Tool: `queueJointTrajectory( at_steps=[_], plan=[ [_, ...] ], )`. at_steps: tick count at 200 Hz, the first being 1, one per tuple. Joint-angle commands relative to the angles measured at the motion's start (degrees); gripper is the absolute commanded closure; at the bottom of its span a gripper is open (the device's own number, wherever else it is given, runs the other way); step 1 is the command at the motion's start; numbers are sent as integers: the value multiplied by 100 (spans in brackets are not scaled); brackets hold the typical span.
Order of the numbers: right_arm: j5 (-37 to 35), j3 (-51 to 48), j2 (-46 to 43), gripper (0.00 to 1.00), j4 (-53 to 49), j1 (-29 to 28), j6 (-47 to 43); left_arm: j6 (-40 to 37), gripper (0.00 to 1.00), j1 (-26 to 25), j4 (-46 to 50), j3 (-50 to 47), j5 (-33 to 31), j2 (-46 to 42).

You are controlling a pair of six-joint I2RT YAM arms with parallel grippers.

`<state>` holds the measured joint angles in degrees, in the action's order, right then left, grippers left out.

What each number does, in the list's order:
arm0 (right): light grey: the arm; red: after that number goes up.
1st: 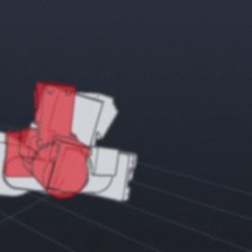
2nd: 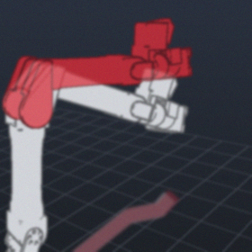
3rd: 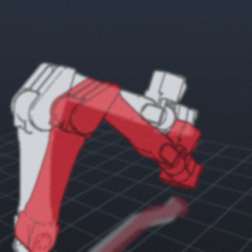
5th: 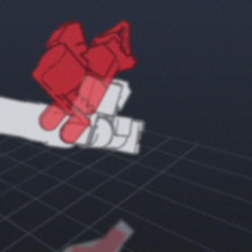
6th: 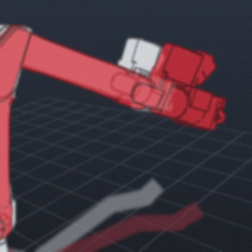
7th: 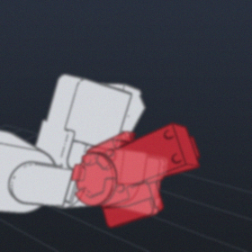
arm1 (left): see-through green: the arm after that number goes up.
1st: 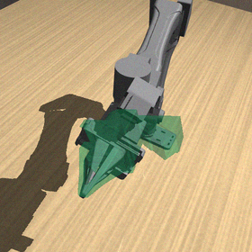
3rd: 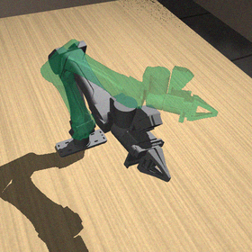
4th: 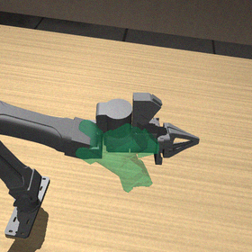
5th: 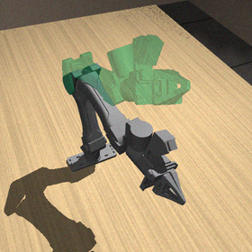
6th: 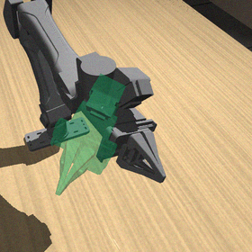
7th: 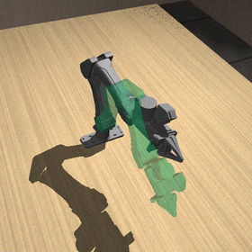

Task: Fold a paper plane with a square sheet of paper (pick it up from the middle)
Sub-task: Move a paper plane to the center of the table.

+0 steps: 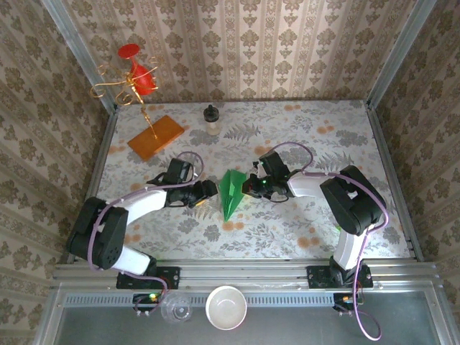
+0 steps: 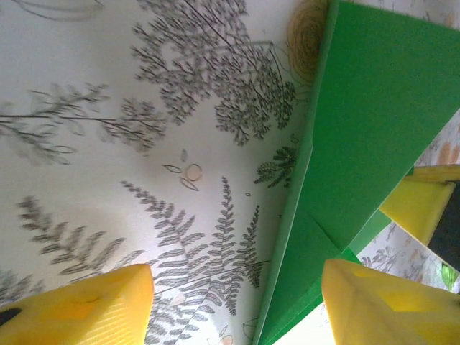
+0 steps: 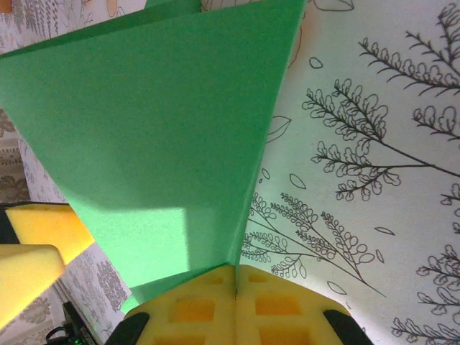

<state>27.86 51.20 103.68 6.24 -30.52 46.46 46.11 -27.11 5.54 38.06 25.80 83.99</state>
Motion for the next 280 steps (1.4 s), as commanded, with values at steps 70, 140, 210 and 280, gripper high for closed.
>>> queueJointTrajectory(
  at_steps=[70,140,210,280],
  plan=[
    [115,-92,40,99,60,82,-119,-123,70,-224,-305,881,497,1198],
    [91,-224,-231,100,77,212,-58,-299,93,-210,-85,1078,244,1342],
    [77,-251,-289,100,3,235,14,41,95,-154,-104,748,-131,1089],
    [102,-142,22,100,-168,218,39,57,88,-159,21,683,-147,975]
  ],
)
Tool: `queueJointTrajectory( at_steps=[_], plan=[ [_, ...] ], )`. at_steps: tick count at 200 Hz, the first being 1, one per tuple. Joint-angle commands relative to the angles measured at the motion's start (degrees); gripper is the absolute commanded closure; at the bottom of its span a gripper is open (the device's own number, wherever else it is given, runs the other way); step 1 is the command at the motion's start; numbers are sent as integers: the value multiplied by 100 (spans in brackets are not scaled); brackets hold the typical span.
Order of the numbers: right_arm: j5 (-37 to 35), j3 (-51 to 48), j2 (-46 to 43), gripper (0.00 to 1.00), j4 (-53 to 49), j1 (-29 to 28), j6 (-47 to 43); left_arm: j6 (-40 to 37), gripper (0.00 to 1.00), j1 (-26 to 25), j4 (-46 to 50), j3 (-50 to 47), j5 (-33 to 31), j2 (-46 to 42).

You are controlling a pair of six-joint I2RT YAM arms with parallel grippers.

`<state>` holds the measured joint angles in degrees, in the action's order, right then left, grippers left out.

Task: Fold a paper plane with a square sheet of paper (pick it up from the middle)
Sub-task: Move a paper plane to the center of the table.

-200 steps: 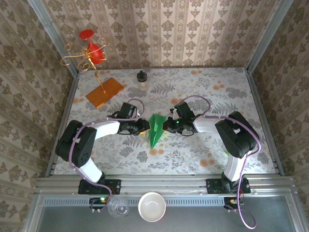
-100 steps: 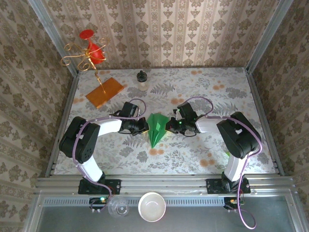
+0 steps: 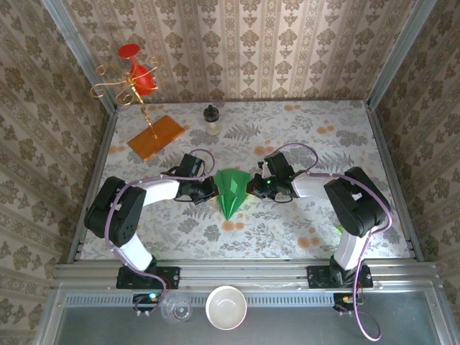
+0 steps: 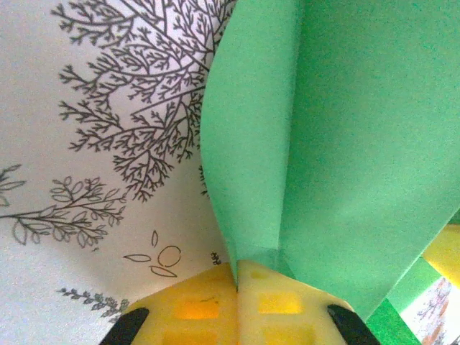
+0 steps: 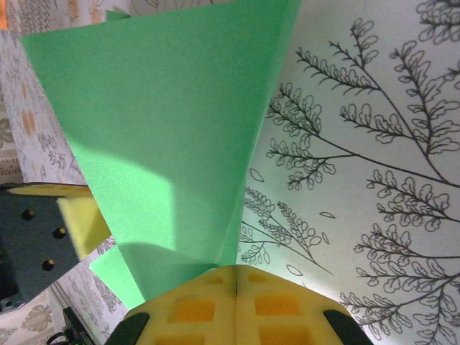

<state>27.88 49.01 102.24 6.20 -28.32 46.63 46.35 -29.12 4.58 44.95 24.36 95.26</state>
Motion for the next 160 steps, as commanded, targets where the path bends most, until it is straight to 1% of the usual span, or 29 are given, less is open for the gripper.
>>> queueJointTrajectory(
  at_steps=[1,40,58,74,85,117,160],
  plan=[
    [106,79,166,100,-163,-5,21,33,88,45,119,-5,-2,-159],
    [191,177,183,99,-189,-27,8,-40,76,38,457,40,-291,-608],
    [218,204,165,99,-207,-30,3,-182,74,-36,642,64,-492,-892],
    [228,213,157,99,-228,-29,3,-349,74,-233,810,110,-703,-1068],
    [227,214,148,99,-224,-28,4,-363,74,-356,797,104,-701,-1119],
    [214,205,165,99,-229,-32,1,-406,70,-714,667,157,-643,-994],
    [219,214,183,99,-225,-34,13,-590,64,-978,804,497,-598,-538]
  ],
)
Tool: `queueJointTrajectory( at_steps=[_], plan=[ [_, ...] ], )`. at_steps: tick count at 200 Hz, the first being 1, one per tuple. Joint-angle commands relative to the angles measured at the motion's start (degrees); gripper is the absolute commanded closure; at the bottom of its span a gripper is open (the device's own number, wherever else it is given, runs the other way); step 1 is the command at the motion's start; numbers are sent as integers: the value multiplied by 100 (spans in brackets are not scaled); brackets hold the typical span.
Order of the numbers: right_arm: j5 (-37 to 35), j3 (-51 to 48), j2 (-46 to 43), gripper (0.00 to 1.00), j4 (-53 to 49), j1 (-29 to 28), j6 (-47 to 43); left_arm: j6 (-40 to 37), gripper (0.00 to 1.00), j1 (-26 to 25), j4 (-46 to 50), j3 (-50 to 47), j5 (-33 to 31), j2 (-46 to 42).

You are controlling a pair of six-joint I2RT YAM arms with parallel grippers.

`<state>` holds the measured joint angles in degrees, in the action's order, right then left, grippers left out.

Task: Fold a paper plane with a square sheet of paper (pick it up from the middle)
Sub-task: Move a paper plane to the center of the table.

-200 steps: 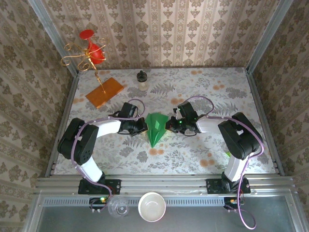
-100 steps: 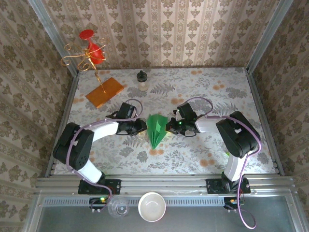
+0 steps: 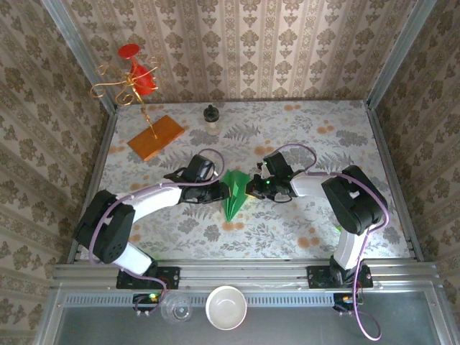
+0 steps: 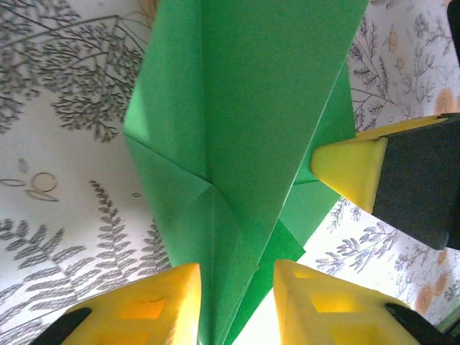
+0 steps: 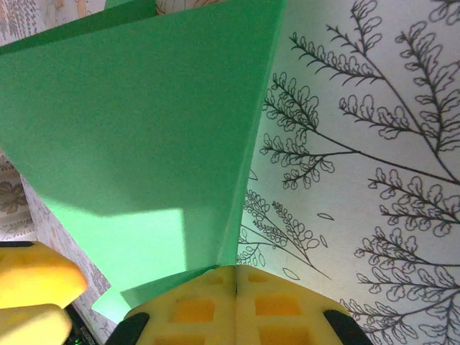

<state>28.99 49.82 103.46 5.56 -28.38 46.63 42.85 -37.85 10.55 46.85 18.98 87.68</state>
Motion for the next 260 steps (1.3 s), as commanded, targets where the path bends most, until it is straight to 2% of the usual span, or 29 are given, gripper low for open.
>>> queueJointTrajectory(
  at_steps=[1,40,80,144,211,230,260],
  plan=[
    [107,133,65,99,-161,-32,13,-246,64,-112,213,316,-61,230],
    [91,133,55,99,-180,-27,6,-395,61,-328,460,625,-132,594],
    [83,140,65,99,-190,-27,4,-588,60,-690,807,840,-681,683],
    [77,150,52,99,-207,-19,2,-811,58,-973,1361,1202,-1294,1059],
    [80,168,42,98,-206,-18,20,-757,62,-1114,1459,1467,-1386,1444],
    [73,167,11,97,-219,-21,30,-691,68,-1129,1491,1493,-1456,1511],
    [-29,159,-194,88,-338,4,4,-655,77,-1137,1548,1558,-1560,1559]
  ],
)
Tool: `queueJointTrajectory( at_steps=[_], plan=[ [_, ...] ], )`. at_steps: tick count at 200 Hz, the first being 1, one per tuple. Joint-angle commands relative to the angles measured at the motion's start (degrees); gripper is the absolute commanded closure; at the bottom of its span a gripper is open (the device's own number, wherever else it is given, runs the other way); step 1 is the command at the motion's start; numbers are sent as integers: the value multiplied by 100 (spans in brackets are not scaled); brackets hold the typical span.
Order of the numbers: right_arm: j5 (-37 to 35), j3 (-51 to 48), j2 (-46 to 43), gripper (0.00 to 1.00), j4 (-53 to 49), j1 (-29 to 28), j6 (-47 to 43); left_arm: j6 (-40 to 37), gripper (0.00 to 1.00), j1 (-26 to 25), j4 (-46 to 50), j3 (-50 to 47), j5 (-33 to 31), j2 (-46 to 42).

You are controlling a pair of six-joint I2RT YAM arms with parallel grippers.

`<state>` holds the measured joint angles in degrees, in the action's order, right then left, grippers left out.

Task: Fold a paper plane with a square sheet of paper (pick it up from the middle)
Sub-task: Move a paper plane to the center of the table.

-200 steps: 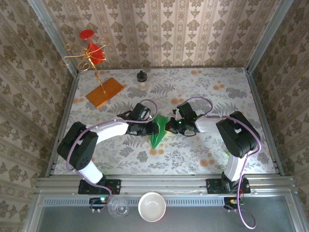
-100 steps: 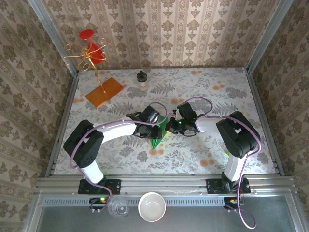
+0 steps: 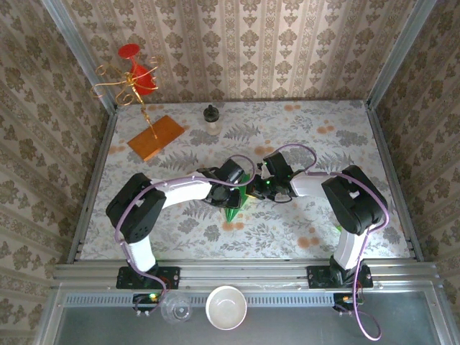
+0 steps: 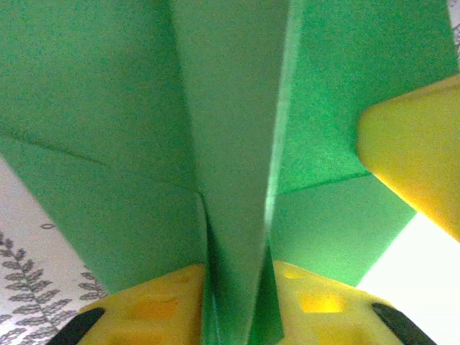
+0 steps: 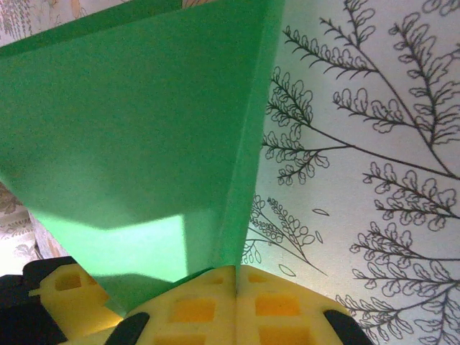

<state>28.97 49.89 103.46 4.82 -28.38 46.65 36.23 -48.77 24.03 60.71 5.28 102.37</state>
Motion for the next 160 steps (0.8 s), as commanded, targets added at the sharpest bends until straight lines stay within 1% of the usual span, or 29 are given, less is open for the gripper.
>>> queueJointTrajectory(
  at_steps=[1,19,41,81,111,120,122,139,160],
  plan=[
    [-34,153,-208,87,-272,6,-2,12,77,-44,203,175,-192,90],
    [-177,136,-468,76,-460,49,-35,29,82,-44,216,200,-226,43],
    [-545,44,-849,60,-737,128,-120,25,86,-31,245,238,-319,-53],
    [-1374,-328,-1632,39,-1144,353,-222,7,91,104,316,465,-542,-123],
    [-1969,-722,-2268,31,-1238,517,-297,25,93,330,467,985,-721,120],
    [-2102,-852,-2338,29,-1240,579,-334,27,93,374,516,1192,-802,250],
    [-2129,-878,-2493,28,-1234,586,-348,25,93,388,526,1247,-823,284],
    [-2348,-1083,-2816,26,-1271,687,-448,51,93,469,695,1702,-1011,606],
    [-2394,-1272,-3043,25,-1328,828,-543,8,93,602,1029,2417,-1228,1063]
  ],
)
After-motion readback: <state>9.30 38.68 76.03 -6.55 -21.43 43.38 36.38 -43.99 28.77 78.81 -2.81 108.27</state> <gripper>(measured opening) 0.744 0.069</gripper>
